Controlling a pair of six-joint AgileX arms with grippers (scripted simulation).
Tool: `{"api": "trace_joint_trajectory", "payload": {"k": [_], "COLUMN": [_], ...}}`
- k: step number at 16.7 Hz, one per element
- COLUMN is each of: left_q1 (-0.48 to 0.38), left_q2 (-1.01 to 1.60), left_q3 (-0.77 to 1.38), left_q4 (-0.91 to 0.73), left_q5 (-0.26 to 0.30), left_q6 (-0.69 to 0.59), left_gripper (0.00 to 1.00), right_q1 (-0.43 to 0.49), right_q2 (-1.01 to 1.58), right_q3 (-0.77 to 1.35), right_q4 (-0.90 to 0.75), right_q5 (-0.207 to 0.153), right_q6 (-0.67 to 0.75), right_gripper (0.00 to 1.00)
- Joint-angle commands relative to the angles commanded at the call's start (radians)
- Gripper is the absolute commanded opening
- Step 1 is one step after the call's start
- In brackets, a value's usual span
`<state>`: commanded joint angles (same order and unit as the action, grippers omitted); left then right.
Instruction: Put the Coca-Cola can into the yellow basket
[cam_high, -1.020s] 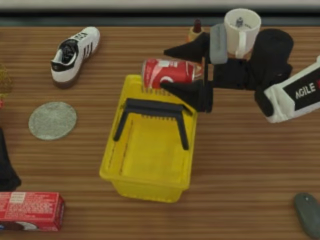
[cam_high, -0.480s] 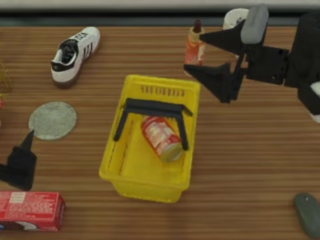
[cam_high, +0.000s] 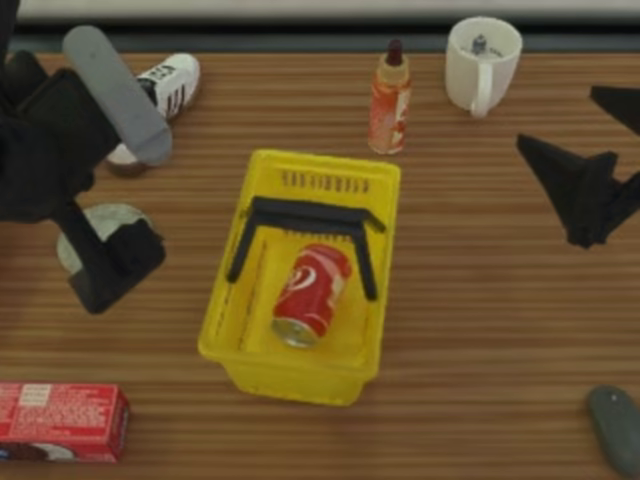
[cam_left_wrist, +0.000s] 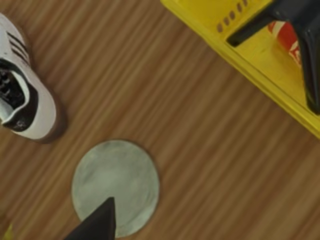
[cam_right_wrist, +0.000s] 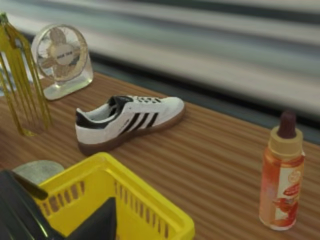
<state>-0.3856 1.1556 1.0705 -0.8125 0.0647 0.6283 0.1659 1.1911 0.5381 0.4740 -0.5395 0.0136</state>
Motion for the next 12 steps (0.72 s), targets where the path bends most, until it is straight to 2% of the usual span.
{"api": "trace_joint_trajectory", "payload": {"k": [4, 7, 10, 12], "left_q1": [-0.105, -0.169, -0.22, -0.243], "left_q2": [0.365, 0.615, 0.828, 0.928], "left_q3": [0.34, 0.57, 0.763, 0.853], "left_q4": [-0.224, -0.367, -0.482, -0.536], "left_q5": [-0.01, -0.024, -0.04, -0.05], "left_q6": [0.171, 0.278, 0.363, 0.401], "left_gripper": [1.0, 1.0, 1.0, 1.0], "right_q1": [-0.052, -0.089, -0.121, -0.138], "right_q2": [-0.424, -0.723, -0.97, -1.085], "right_q3": [-0.212, -0.344, -0.447, -0.495], "right_q4": [-0.185, -0.303, -0.394, -0.436], "right_q5": [0.196, 0.326, 0.434, 0.488], "right_q6": [0.0, -0.002, -0.007, -0.01], "right_gripper": [1.0, 1.0, 1.0, 1.0]}}
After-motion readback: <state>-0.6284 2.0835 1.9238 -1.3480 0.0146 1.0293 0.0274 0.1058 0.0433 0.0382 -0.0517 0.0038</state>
